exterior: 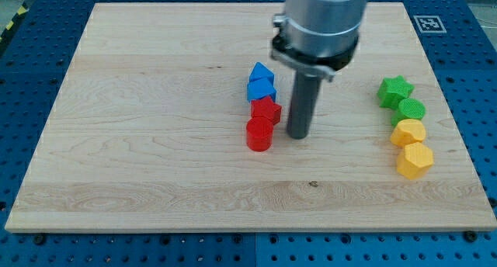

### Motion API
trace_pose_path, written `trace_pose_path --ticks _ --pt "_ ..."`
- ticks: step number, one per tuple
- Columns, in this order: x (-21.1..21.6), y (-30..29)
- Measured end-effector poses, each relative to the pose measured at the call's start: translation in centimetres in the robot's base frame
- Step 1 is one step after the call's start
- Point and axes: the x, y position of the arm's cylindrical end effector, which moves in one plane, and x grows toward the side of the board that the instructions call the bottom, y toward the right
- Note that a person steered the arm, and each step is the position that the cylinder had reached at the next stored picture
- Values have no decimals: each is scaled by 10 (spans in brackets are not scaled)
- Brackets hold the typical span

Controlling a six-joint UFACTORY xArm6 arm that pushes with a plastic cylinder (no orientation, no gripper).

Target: Move the red star to the top left of the board

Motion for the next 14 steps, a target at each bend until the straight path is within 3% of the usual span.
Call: trace_pose_path --ticks 1,2,3,4,8,9,11,12,14 --pt "-10 -59" --pt "-55 -110" --pt "-89 -116" --pt "-66 -113" --pt "-47 -48" --pt "-68 -16" --pt "-118 -89" --pt "-118 -94" --pt "-119 -41"
